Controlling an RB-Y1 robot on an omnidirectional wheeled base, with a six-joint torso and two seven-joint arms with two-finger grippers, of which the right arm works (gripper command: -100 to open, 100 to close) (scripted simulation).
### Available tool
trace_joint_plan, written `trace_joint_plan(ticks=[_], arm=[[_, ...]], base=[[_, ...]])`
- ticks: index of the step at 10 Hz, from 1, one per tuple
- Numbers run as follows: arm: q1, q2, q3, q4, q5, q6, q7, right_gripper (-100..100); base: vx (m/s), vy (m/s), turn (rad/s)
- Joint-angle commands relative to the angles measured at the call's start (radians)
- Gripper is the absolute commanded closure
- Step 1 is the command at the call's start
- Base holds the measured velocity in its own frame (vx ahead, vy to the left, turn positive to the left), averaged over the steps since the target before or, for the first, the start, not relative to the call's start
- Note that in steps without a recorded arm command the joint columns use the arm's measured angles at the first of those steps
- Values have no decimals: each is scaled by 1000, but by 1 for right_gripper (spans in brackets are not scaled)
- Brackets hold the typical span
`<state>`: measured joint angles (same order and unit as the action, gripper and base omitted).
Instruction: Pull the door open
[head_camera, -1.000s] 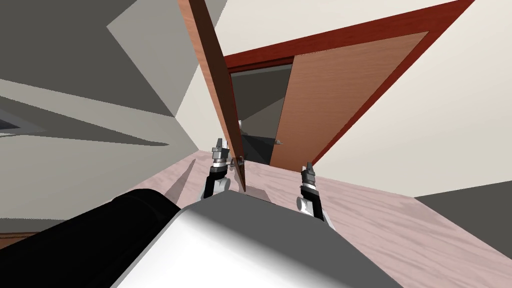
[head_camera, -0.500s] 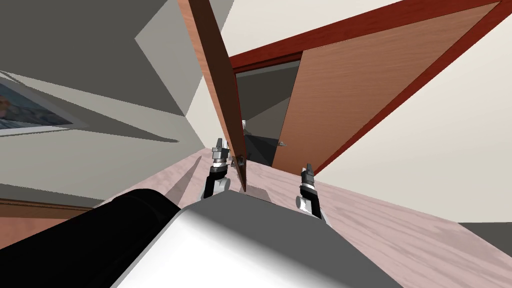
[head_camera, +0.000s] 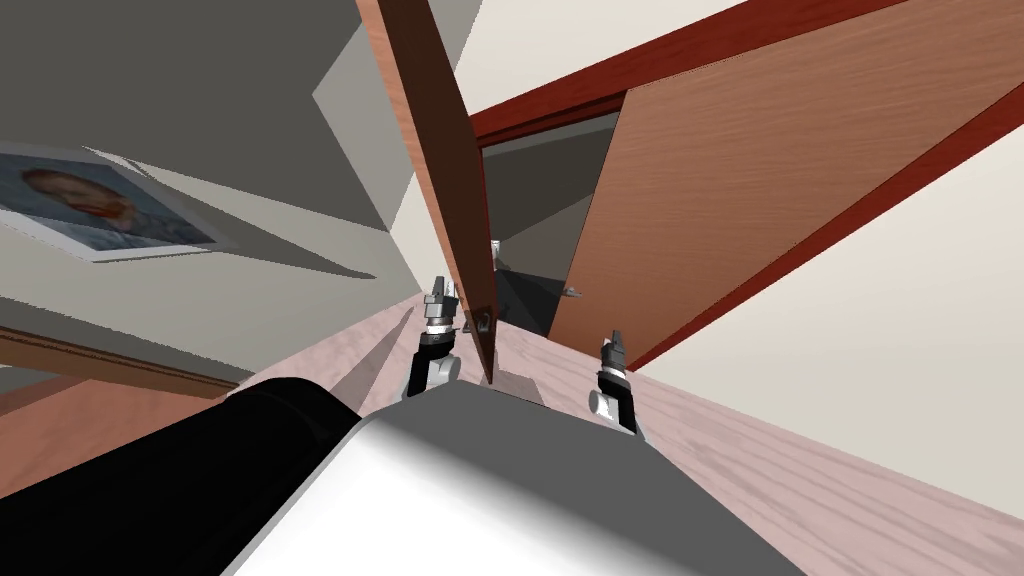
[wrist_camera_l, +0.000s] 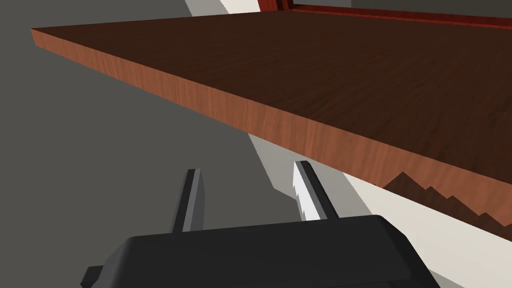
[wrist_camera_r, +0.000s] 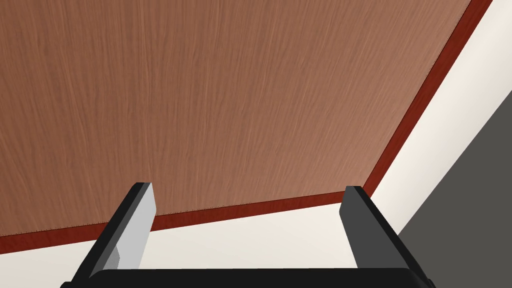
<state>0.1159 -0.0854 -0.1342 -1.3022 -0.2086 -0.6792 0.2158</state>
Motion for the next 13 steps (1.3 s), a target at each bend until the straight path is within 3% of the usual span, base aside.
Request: trace_joint_plan(ticks=[1, 8, 9, 13], arm=[[-17, 5, -7, 40, -14, -11, 11, -100], [-100, 21, -38, 227, -71, -64, 49, -100], [-100, 21, -38, 228, -71, -64, 49, -100], [-145, 33, -54, 328, -102, -93, 69, -100]], base=[[58, -64, 186], [62, -66, 143], [32, -41, 48], [54, -55, 128]])
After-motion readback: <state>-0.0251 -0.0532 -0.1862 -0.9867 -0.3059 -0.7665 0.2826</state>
